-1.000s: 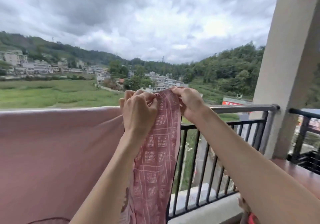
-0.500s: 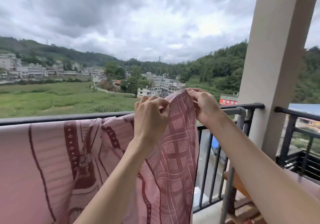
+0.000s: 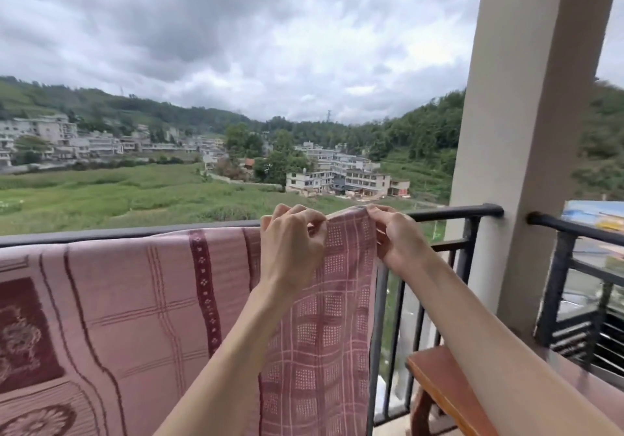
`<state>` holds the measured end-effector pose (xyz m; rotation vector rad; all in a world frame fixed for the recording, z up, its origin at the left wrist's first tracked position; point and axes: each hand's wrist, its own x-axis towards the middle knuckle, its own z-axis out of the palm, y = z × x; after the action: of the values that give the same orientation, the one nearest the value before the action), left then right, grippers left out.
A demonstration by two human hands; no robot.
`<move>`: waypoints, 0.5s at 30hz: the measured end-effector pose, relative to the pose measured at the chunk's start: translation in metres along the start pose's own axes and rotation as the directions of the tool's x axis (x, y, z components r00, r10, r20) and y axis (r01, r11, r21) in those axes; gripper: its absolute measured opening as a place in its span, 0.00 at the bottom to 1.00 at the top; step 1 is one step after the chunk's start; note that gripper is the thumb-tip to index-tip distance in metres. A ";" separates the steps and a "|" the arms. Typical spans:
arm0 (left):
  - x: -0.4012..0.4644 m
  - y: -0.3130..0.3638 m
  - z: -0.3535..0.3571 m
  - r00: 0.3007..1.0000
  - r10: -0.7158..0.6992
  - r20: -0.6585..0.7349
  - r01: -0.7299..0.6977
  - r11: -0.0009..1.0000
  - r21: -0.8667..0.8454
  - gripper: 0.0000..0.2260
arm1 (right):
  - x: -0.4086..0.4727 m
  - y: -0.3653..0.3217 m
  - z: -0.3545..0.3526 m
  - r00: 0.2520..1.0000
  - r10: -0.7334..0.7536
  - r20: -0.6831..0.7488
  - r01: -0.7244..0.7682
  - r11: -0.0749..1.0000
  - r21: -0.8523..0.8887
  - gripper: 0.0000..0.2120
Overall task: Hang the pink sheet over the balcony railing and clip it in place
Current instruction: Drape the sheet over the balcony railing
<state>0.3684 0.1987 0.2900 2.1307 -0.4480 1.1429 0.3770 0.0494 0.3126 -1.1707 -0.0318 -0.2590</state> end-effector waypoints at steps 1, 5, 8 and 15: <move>0.003 0.005 0.006 1.000 -0.001 -0.012 0.001 1.000 0.003 0.07 | 0.004 -0.002 -0.007 1.000 -0.004 0.004 0.004 1.000 -0.004 0.10; 0.015 0.021 0.029 0.999 0.035 -0.034 -0.034 0.999 0.014 0.06 | 0.021 -0.014 -0.030 0.998 -0.028 0.051 0.029 1.000 -0.012 0.10; 0.012 0.024 0.046 0.997 0.065 -0.041 -0.065 0.998 0.005 0.06 | 0.030 -0.014 -0.049 0.996 -0.061 0.072 0.064 0.997 -0.034 0.12; -0.010 0.025 0.072 1.000 0.014 0.012 -0.015 0.997 0.070 0.06 | 0.041 0.018 -0.088 0.993 0.024 0.120 -0.024 1.000 -0.001 0.12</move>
<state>0.3915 0.1304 0.2637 2.1986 -0.4354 1.1708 0.4115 -0.0317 0.2683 -1.1846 -0.1232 -0.1675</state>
